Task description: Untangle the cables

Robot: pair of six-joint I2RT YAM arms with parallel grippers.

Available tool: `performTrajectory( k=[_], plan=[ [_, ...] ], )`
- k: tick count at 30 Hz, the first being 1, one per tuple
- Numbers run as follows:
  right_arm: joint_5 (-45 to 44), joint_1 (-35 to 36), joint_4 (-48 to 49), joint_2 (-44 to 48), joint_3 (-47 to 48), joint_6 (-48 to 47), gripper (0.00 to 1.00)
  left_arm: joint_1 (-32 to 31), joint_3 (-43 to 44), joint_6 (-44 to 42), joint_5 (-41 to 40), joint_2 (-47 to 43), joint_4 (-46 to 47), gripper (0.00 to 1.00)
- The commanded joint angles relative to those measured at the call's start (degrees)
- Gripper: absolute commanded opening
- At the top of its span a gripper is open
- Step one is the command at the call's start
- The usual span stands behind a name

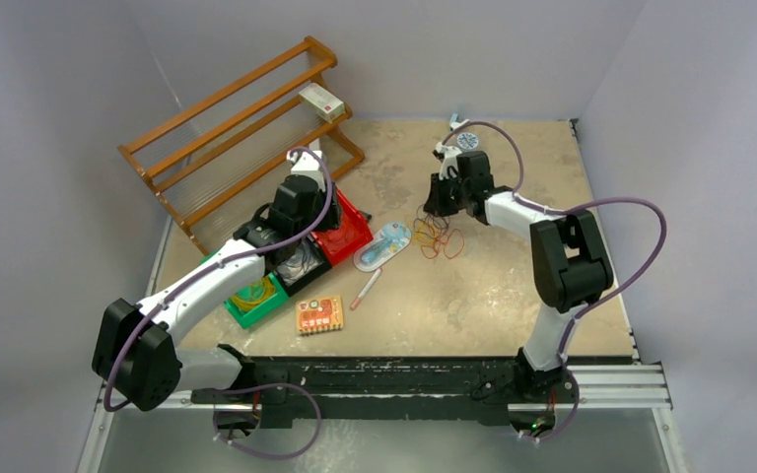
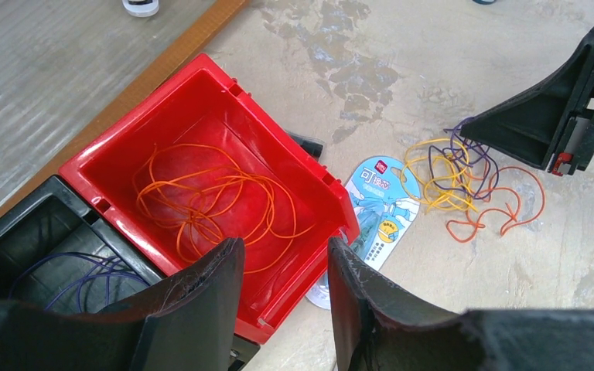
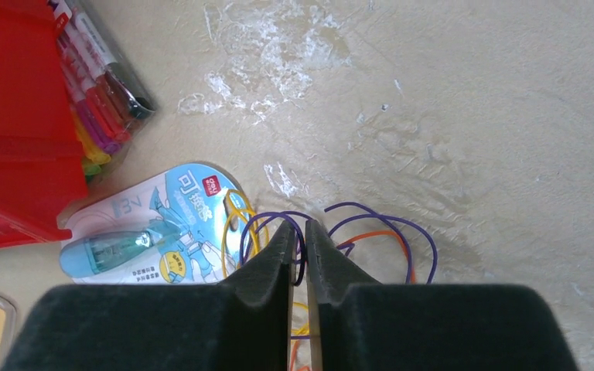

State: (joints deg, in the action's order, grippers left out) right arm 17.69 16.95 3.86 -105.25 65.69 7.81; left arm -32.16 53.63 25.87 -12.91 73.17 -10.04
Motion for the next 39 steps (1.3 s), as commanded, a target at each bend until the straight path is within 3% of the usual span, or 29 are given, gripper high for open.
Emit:
performTrajectory(
  k=[1,4,10,19,32,39],
  plan=[
    [1.6,-0.2,5.3,4.2,0.0,-1.0,0.06,0.3,0.0,-0.6,-1.2,-2.1,2.9,0.43],
    [0.3,-0.2,7.7,8.8,-2.4,-1.9,0.00,0.3,-0.5,0.0,-0.6,-2.9,4.9,0.43],
    [-2.7,-0.2,7.5,19.4,-4.5,-2.5,0.00,0.3,-2.3,1.6,4.2,-3.8,13.0,0.44],
    [-5.2,-0.2,1.6,32.5,2.8,-2.4,0.00,0.3,-2.1,3.1,10.0,-2.4,24.0,0.44],
    [-7.7,-0.2,-0.7,38.0,17.3,-2.6,0.00,0.3,-2.3,6.4,14.7,0.2,31.4,0.44],
    [-7.6,-0.2,-0.3,37.9,16.3,-2.2,0.00,0.3,-1.6,8.2,17.9,1.1,35.8,0.44]
  ],
)
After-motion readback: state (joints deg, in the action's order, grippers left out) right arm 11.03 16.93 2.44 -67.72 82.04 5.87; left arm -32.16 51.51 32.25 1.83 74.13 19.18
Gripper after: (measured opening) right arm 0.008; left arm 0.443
